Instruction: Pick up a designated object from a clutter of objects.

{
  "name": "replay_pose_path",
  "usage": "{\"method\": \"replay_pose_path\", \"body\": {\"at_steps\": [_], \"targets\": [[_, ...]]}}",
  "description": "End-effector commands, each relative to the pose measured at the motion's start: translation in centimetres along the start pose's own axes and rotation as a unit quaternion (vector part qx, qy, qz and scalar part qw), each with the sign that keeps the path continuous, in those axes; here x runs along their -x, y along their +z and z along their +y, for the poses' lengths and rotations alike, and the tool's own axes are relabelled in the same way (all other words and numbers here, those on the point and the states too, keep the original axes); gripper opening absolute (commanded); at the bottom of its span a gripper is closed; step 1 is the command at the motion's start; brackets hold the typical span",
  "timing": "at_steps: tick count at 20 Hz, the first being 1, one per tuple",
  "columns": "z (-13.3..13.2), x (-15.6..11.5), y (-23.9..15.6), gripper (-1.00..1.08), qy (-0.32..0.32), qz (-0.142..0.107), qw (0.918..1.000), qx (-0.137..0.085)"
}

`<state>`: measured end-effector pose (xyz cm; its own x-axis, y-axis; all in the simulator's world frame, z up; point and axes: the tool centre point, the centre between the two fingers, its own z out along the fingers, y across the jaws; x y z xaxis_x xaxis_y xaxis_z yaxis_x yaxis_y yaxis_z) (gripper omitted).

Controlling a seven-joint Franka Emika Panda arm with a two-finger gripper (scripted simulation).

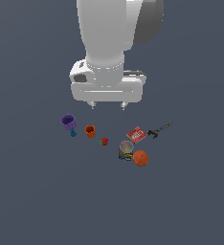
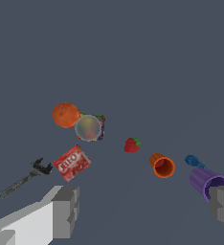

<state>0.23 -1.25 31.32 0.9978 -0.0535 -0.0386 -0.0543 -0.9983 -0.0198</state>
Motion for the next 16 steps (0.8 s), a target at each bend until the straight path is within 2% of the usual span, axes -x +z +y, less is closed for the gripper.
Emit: {"method": "replay_pose_path", "body": {"at_steps": [1, 10, 16], "targets": [[0.00, 0.00, 0.00, 1.00, 0.000, 0.000, 1.0000, 0.000], [-0.65, 0.24, -0.45, 1.00, -0.028, -0.005, 0.9995, 0.015], [-0.76, 0.08, -0.08, 1.00, -0.026, -0.005, 0.9995, 0.015]]}}
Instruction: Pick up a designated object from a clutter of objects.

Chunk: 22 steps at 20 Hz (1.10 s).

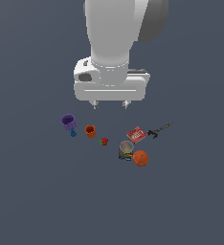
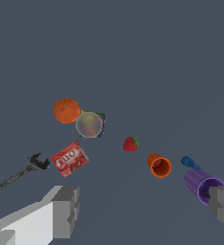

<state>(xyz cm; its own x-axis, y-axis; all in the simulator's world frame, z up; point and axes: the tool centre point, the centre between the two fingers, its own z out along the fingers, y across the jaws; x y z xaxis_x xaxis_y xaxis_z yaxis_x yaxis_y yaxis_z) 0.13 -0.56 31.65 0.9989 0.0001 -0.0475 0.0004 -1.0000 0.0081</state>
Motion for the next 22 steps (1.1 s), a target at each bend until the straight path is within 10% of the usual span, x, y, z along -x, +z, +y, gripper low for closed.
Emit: {"method": "replay_pose_path", "body": {"at_steps": [1, 22], "targets": [[-0.2, -0.2, 0.5, 1.00, 0.002, 0.000, 1.0000, 0.000], [-5.8, -4.0, 15.9, 1.00, 0.063, 0.018, 0.9979, -0.002]]}}
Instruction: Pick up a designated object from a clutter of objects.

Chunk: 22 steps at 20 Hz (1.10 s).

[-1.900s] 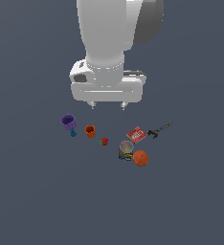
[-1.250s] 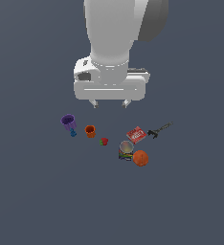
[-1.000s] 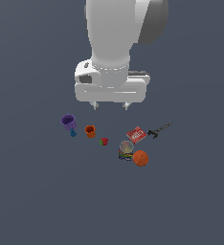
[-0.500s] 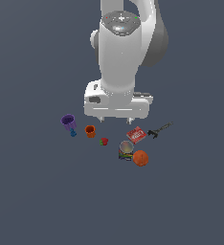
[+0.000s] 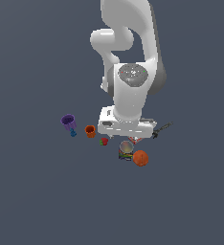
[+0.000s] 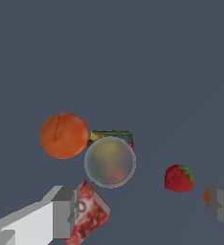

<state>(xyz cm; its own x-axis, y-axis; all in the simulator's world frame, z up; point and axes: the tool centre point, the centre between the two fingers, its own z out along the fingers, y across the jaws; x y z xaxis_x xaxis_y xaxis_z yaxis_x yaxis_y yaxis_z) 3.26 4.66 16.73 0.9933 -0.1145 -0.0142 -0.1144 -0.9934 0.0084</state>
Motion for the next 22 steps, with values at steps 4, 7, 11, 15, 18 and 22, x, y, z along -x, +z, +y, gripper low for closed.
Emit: {"method": "replay_pose_path", "body": {"at_steps": [4, 7, 11, 15, 18, 22], "targets": [[-1.4, 0.1, 3.7, 1.00, 0.015, 0.005, 0.9999, -0.003], [-1.9, 0.2, 4.9, 1.00, 0.020, 0.006, 0.9998, -0.004], [-2.2, 0.3, 5.8, 1.00, 0.023, 0.007, 0.9997, -0.004], [-2.2, 0.4, 5.8, 1.00, 0.023, 0.006, 0.9997, -0.004], [-2.2, 0.4, 6.4, 1.00, 0.023, 0.006, 0.9997, -0.004], [-2.2, 0.4, 8.0, 1.00, 0.023, 0.006, 0.9997, -0.004]]}}
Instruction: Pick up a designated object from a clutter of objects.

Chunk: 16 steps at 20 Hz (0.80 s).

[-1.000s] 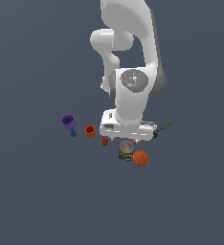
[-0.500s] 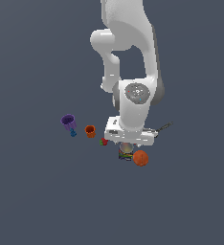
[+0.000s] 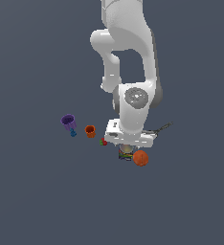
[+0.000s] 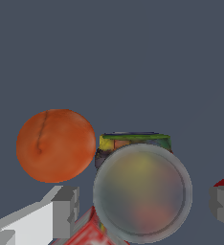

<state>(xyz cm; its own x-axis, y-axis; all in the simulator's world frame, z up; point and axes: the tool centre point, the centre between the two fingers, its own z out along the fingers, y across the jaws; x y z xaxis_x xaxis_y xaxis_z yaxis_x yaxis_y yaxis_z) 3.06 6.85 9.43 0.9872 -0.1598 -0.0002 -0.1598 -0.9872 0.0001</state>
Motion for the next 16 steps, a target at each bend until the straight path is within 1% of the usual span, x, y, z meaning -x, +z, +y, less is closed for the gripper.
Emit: {"method": "replay_pose_path", "body": {"at_steps": [1, 6, 10, 11, 16], "targets": [[0.0, 0.1, 1.3, 1.00, 0.000, 0.000, 1.0000, 0.000], [0.0, 0.1, 3.2, 1.00, 0.000, 0.000, 1.0000, 0.000], [0.0, 0.0, 3.6, 1.00, 0.001, 0.000, 1.0000, 0.000], [0.0, 0.0, 3.6, -1.00, 0.001, 0.000, 1.0000, 0.000], [0.0, 0.0, 3.6, -1.00, 0.001, 0.000, 1.0000, 0.000]]}}
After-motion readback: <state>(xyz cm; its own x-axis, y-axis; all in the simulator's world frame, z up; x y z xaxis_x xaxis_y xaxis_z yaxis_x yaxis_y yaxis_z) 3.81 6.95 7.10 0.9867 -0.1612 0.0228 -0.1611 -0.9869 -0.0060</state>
